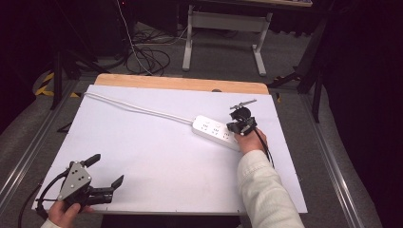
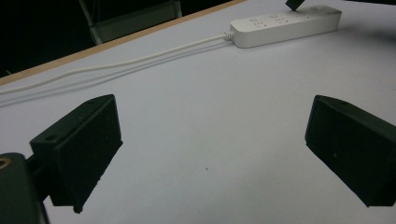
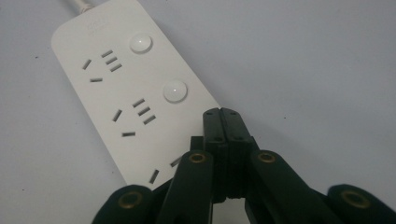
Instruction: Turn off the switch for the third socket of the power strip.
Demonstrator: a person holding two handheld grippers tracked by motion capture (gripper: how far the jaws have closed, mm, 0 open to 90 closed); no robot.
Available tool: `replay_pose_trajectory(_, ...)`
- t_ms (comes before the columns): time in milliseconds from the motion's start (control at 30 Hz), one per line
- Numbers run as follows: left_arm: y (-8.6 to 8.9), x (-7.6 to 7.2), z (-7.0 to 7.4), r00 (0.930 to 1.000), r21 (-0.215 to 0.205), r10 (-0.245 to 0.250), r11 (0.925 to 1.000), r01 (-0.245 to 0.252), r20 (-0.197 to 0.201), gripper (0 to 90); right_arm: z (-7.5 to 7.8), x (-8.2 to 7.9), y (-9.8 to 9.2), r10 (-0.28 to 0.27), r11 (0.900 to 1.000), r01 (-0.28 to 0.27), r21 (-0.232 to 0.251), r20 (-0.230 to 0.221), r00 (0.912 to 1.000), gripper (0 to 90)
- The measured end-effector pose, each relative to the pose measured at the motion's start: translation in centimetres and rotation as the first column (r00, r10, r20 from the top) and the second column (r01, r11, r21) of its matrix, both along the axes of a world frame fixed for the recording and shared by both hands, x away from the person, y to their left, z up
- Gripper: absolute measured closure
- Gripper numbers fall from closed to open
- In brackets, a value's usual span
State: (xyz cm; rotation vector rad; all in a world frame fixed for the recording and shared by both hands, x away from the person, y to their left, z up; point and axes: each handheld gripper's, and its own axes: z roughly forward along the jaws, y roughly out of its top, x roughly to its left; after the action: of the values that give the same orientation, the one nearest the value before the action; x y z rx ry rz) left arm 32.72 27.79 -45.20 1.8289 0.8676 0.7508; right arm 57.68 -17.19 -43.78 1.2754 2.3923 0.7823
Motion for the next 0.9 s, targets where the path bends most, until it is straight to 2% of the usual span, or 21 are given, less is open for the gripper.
replay_pose_trajectory(400,0.00,0.00,0.00,1.0000,0.001,0.001,1.0000,-0.001,-0.001,4.2,-0.22,-0.13,0.18,0.000,1.000,0.000,-0.008,0.008,1.0000,90.0)
replay_pose_trajectory(733,0.00,-0.03,0.02,1.0000,0.001,0.001,1.0000,-0.001,0.000,4.2,-0.45,-0.49,0.61,0.012,0.999,-0.010,-0.051,0.035,0.9993,90.0)
replay_pose_trajectory(900,0.02,-0.05,0.04,1.0000,0.005,0.001,1.0000,-0.001,0.002,4.2,-0.46,-0.59,0.61,0.017,0.998,-0.015,-0.053,0.035,0.9992,90.0)
